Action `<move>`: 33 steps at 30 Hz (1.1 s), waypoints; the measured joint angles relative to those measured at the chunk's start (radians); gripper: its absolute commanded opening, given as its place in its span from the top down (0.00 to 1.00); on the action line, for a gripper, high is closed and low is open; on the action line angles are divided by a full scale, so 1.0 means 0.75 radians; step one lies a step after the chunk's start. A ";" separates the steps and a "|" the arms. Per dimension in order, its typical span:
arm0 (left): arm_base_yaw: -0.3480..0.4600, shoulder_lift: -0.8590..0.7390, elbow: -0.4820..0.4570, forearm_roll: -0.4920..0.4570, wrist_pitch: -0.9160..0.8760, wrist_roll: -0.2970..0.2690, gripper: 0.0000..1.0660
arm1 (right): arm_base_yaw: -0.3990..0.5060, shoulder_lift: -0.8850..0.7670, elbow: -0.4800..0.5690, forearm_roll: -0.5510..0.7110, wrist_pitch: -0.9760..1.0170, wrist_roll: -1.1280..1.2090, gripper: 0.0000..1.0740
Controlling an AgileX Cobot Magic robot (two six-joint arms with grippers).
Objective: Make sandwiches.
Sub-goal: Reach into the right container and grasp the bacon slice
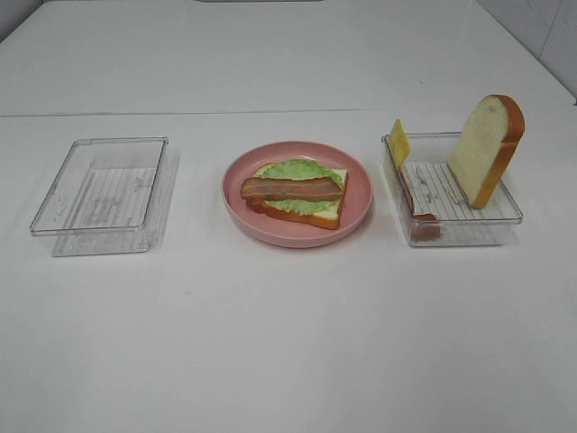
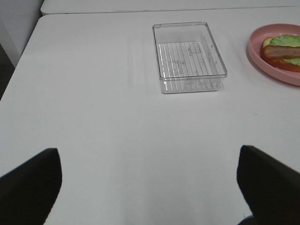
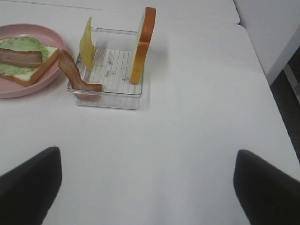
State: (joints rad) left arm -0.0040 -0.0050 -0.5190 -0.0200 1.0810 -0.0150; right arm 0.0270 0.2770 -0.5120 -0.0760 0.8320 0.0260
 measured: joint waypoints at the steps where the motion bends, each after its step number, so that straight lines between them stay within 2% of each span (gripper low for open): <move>1: 0.000 0.000 0.000 0.000 0.000 0.000 0.12 | 0.000 0.000 0.000 0.000 0.000 0.000 0.10; 10: 0.000 0.000 0.000 0.000 0.000 0.000 0.12 | 0.000 0.360 -0.009 0.052 -0.215 0.000 0.10; 11: 0.000 0.000 0.000 0.000 0.000 0.000 0.12 | 0.000 0.451 -0.029 0.057 -0.237 0.000 0.10; 17: 0.000 0.000 0.000 0.000 0.000 0.000 0.12 | 0.000 0.667 -0.089 0.059 -0.336 -0.012 0.10; 23: 0.000 0.000 0.000 0.000 0.000 0.000 0.12 | 0.000 0.825 -0.092 0.065 -0.353 -0.019 0.10; 29: 0.000 0.000 0.000 0.000 0.000 0.000 0.12 | 0.000 0.981 -0.116 0.155 -0.372 -0.027 0.10; 33: 0.000 0.000 0.000 0.000 0.000 0.000 0.12 | 0.000 1.109 -0.228 0.201 -0.316 -0.083 0.10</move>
State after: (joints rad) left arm -0.0040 -0.0050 -0.5190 -0.0200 1.0810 -0.0150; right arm 0.0270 1.1090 -0.6830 0.0750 0.5950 -0.0360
